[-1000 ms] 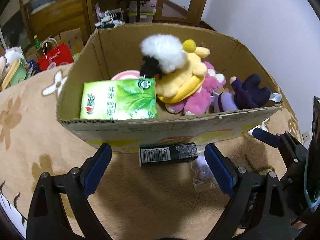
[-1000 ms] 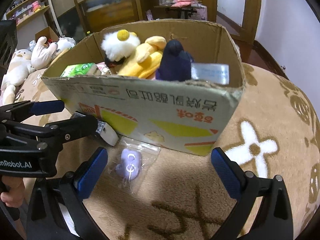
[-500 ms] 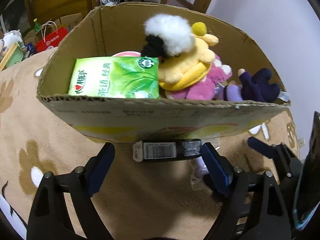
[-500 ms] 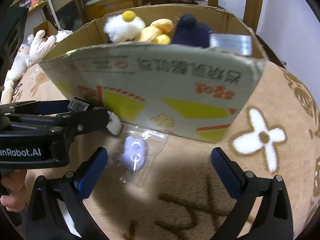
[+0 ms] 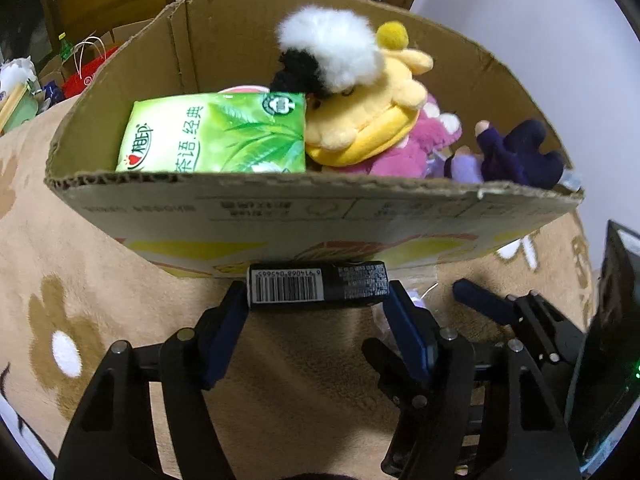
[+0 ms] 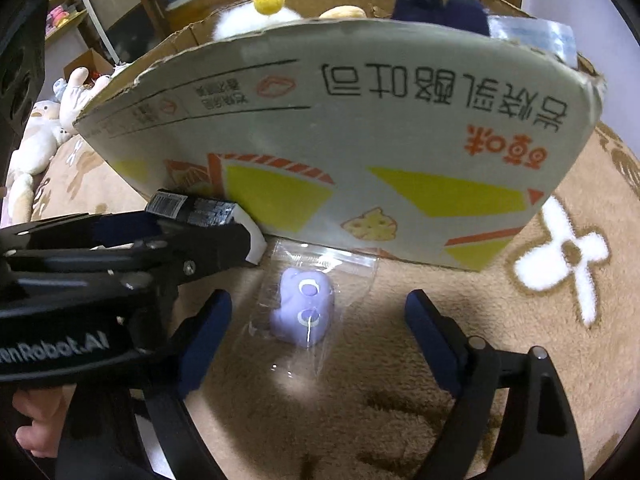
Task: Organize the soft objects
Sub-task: 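Grasp the black box with the left tool while the right tool grasps the clear bag, then lift both items over the box and open both tools to drop them inside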
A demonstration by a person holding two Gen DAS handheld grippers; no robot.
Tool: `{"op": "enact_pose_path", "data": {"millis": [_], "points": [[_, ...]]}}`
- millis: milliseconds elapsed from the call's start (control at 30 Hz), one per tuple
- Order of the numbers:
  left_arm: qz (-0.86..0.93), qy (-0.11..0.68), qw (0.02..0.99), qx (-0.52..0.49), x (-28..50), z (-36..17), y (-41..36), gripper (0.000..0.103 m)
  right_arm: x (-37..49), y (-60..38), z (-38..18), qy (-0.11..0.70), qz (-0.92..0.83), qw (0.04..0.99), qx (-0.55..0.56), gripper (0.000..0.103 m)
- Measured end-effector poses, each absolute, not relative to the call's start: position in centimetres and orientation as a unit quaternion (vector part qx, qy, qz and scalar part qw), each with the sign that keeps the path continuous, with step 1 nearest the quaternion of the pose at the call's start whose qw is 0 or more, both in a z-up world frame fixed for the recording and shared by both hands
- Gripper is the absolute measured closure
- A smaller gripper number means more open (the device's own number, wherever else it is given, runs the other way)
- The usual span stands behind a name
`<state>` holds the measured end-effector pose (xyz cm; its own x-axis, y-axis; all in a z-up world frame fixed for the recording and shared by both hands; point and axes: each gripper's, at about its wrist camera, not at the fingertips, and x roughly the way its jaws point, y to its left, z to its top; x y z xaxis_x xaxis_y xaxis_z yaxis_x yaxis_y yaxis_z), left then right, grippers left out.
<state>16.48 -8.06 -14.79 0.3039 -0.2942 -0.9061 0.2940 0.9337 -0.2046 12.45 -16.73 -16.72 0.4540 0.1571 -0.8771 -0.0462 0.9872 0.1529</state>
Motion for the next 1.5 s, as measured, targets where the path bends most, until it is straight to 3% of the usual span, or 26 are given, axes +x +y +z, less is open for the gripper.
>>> {"op": "enact_pose_path", "data": {"millis": [100,200,400,900,1500], "points": [[-0.182,0.559,0.809,0.012,16.3,-14.7,-8.2,0.036,12.7,-16.1,-17.2,0.520,0.040,0.853,0.026,0.023],[-0.173,0.558,0.811,0.021,16.1,-14.7,-8.3,0.037,12.7,-15.8,-17.4,0.517,0.035,0.855,0.022,0.027],[-0.167,0.560,0.812,0.008,15.7,-14.2,-7.5,0.037,12.5,-16.3,-17.1,0.514,0.030,0.857,0.031,0.055],[-0.154,0.534,0.831,-0.014,12.8,-11.7,-5.7,0.037,11.0,-16.7,-15.8,0.515,0.031,0.855,0.056,0.059],[-0.134,0.481,0.867,-0.009,8.8,-7.4,-4.2,0.037,5.6,-20.6,-10.5,0.452,0.015,0.888,0.088,0.060]]}}
